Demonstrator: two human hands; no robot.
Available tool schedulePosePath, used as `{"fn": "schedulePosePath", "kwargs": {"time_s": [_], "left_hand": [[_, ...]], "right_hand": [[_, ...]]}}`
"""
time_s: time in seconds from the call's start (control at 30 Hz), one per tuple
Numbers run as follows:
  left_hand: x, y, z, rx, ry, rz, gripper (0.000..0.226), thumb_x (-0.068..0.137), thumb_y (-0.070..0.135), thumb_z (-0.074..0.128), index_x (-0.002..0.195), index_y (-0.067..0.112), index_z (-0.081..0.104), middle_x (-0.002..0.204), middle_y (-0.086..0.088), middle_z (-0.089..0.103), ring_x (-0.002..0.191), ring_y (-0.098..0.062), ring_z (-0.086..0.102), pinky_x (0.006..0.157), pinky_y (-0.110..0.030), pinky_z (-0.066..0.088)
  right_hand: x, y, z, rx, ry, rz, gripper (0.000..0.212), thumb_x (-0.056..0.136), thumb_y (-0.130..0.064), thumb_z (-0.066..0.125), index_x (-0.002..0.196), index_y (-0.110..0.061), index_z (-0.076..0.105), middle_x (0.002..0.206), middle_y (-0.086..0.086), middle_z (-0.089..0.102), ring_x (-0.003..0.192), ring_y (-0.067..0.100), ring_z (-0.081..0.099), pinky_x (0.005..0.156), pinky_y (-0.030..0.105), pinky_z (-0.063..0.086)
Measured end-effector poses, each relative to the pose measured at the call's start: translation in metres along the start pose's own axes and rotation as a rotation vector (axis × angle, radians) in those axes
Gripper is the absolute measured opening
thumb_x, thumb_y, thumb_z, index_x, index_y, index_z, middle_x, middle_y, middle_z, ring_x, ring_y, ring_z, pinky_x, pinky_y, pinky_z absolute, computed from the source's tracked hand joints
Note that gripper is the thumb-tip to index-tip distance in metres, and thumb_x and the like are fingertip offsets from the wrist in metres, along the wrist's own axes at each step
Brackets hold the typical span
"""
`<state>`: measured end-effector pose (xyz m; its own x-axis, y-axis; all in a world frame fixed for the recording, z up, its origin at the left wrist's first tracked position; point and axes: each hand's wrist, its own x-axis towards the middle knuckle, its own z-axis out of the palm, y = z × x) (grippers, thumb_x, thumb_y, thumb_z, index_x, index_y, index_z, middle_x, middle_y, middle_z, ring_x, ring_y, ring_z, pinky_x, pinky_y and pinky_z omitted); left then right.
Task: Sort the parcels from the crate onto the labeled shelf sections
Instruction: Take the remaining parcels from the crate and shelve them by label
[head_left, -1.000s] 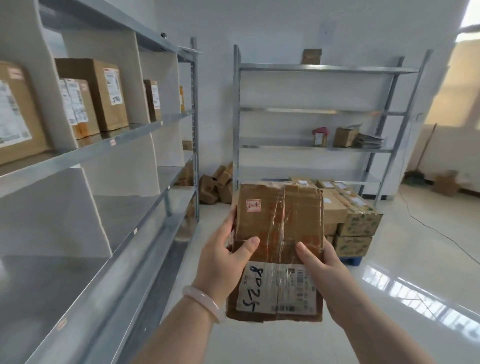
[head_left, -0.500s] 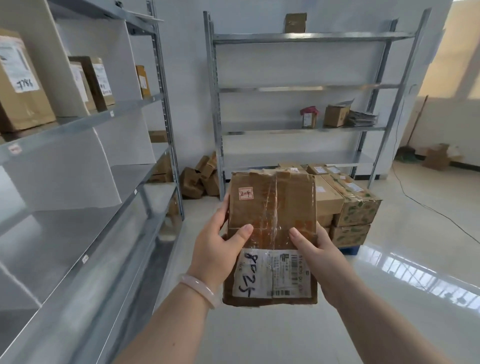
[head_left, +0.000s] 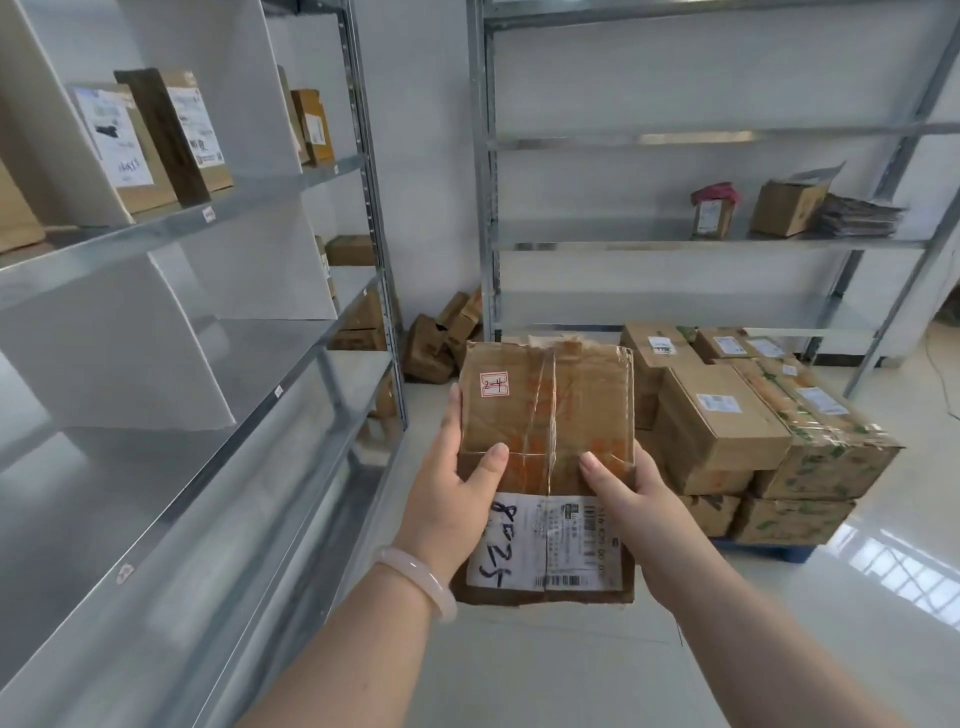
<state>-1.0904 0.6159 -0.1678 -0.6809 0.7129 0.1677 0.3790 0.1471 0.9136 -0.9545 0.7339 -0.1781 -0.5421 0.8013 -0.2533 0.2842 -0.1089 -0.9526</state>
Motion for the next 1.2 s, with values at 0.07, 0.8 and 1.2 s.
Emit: {"fn": "schedulePosePath", "kwargs": {"time_s": [0.07,0.8,1.2], "left_hand": [[0.031,-0.011,-0.002,0.006,0.002,-0.008,0.069,0.099,0.039,0.048,0.152,0.047,0.005,0.129,0.025,0.040,0.096,0.016,0.047,0.071,-0.006,0.043],[0.433,-0.115,-0.024,0.001,-0.011,-0.082,0.069,0.097,0.045,0.049,0.150,0.054,0.005,0.124,0.026,0.046,0.118,-0.005,0.053,0.103,-0.039,0.048],[0.636,-0.135,0.008,-0.028,0.154,-0.195,0.068,0.094,0.045,0.056,0.134,0.074,0.010,0.136,0.017,0.055,0.119,-0.011,0.059,0.100,-0.047,0.051]], "right_hand": [[0.032,-0.007,0.011,-0.009,-0.006,0.015,0.063,0.086,-0.057,0.058,0.139,-0.049,0.026,0.113,-0.009,0.061,0.101,0.018,0.063,0.093,0.050,0.053],[0.419,-0.109,0.120,-0.017,-0.022,0.041,0.059,0.089,-0.056,0.054,0.140,-0.048,0.028,0.106,-0.007,0.070,0.092,0.016,0.070,0.091,0.046,0.054],[0.651,-0.172,0.126,-0.029,-0.216,0.017,0.052,0.090,-0.054,0.054,0.136,-0.045,0.032,0.087,-0.007,0.076,0.078,0.015,0.074,0.083,0.045,0.058]]}}
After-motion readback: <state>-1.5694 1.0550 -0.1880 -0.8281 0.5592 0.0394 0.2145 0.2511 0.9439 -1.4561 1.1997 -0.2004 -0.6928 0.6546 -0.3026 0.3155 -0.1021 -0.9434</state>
